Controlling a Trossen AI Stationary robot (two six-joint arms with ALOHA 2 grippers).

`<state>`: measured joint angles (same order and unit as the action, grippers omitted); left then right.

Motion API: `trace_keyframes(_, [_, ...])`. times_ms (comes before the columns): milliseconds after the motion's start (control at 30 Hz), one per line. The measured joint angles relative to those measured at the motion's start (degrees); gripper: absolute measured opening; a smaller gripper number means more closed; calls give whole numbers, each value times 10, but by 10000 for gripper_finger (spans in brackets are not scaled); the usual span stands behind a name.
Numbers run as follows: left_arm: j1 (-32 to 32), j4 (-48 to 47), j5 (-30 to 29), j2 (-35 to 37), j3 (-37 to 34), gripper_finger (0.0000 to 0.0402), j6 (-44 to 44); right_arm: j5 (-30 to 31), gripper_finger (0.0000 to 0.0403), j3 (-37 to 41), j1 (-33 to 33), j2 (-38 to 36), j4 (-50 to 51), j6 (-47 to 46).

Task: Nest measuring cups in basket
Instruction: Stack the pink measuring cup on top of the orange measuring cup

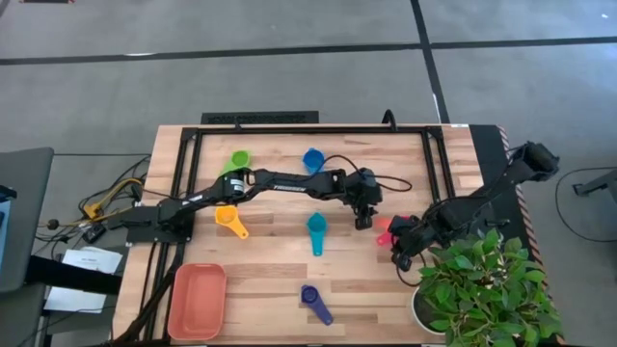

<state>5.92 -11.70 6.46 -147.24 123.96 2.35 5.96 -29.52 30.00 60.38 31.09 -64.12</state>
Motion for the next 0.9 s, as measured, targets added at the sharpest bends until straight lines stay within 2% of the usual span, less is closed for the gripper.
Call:
trace_keyframes(333, [-12,7,22,0,0,125,0,13,12,0,-17,27,2,-4])
trace_keyframes(600, [-23,-13,35,0,0,125,-2,34,27,0,-48,26,1,-4])
trace_keyframes(900, [-37,-24,39,0,0,125,-1,36,16,0,-62,26,-3,1])
